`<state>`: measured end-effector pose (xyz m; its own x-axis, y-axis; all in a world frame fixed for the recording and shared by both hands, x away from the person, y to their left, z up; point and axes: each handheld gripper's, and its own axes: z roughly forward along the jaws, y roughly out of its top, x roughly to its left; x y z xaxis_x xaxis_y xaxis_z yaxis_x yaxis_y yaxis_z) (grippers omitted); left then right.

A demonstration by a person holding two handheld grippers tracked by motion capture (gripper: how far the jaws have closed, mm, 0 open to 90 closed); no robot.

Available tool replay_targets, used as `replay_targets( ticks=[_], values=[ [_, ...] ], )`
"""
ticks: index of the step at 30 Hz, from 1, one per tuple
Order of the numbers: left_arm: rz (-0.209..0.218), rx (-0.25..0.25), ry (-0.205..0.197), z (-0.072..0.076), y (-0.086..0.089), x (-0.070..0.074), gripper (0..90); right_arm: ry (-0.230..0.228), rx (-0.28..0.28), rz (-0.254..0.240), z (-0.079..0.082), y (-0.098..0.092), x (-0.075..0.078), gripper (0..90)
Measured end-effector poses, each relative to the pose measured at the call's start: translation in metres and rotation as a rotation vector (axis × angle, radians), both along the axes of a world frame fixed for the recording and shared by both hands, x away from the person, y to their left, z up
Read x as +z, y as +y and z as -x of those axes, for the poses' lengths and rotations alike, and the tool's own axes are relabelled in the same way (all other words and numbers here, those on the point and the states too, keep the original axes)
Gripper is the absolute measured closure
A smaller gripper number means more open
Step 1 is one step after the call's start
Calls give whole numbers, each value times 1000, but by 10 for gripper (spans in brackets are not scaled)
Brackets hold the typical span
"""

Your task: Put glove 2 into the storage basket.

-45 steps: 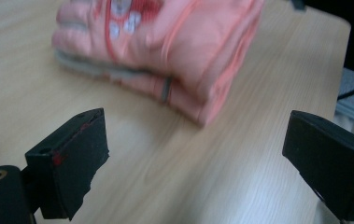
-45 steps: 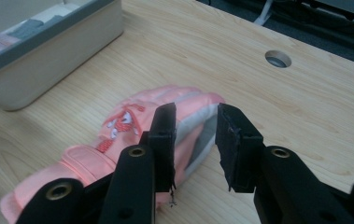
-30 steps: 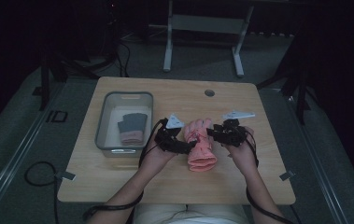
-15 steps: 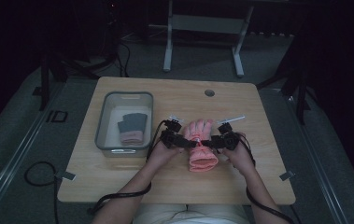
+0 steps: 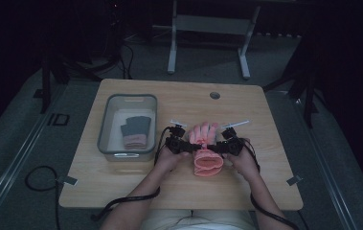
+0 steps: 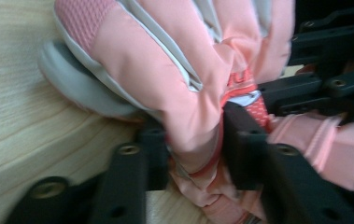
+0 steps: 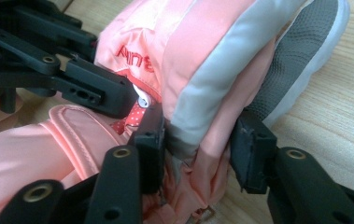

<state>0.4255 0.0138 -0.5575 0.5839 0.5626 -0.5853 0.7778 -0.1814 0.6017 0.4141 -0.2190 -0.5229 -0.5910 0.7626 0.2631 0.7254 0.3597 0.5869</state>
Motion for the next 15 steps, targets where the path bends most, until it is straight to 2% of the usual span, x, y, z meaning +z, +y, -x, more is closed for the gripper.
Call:
replay_targets(
  ticks=[2,4,6,12,14,15],
  values=[
    [5,-10,-10,1,0,2,720,-4,-7,-15,2,-2,0,625],
    [-12,-22,-31,3,-4,7,740,-11,-2,-34,3,-5,0,636],
    [-27,-34,-44,5,-6,13,748,2,-6,-56,4,-9,0,643],
    [-35,-62,-65,8,-11,28,760,-28,-6,-75,13,-14,8,658],
    [-22,-61,-69,9,-11,36,761,-44,-11,-85,16,-16,14,660],
    [-31,-62,-91,9,-11,43,763,-58,-15,-90,17,-17,18,661]
  ],
)
